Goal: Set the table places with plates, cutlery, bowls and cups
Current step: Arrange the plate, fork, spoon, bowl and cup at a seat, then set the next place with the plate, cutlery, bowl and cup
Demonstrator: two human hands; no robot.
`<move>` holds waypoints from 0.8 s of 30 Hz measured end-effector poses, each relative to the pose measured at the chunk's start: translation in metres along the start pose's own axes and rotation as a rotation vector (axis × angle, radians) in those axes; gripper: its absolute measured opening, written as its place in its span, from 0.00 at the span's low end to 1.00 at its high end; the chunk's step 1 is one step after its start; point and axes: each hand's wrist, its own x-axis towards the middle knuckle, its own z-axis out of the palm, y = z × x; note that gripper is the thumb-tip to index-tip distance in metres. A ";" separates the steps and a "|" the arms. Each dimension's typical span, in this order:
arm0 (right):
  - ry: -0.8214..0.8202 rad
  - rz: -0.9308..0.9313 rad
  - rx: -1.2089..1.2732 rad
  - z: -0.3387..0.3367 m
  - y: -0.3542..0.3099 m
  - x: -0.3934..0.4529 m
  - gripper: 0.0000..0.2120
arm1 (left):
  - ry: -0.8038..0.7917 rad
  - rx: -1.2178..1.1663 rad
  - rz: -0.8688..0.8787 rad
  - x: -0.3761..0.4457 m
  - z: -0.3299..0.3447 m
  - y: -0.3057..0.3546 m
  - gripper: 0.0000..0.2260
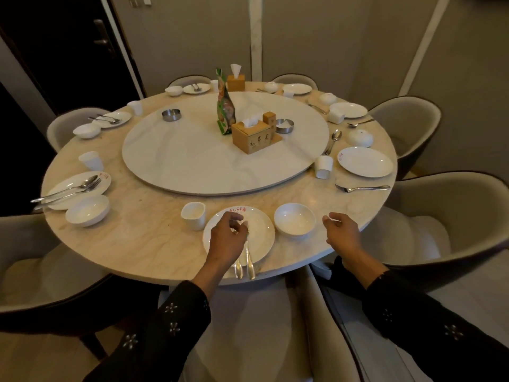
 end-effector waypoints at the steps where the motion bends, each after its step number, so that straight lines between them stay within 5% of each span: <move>1: 0.001 -0.010 0.003 -0.006 -0.002 -0.002 0.19 | -0.039 0.008 0.021 -0.003 0.009 0.008 0.05; 16: -0.065 -0.167 -0.044 -0.201 -0.026 0.071 0.04 | -0.216 -0.045 0.126 -0.037 0.214 0.162 0.04; 24: -0.008 -0.281 -0.084 -0.293 -0.051 0.120 0.10 | -0.208 -0.071 0.147 -0.033 0.287 0.223 0.05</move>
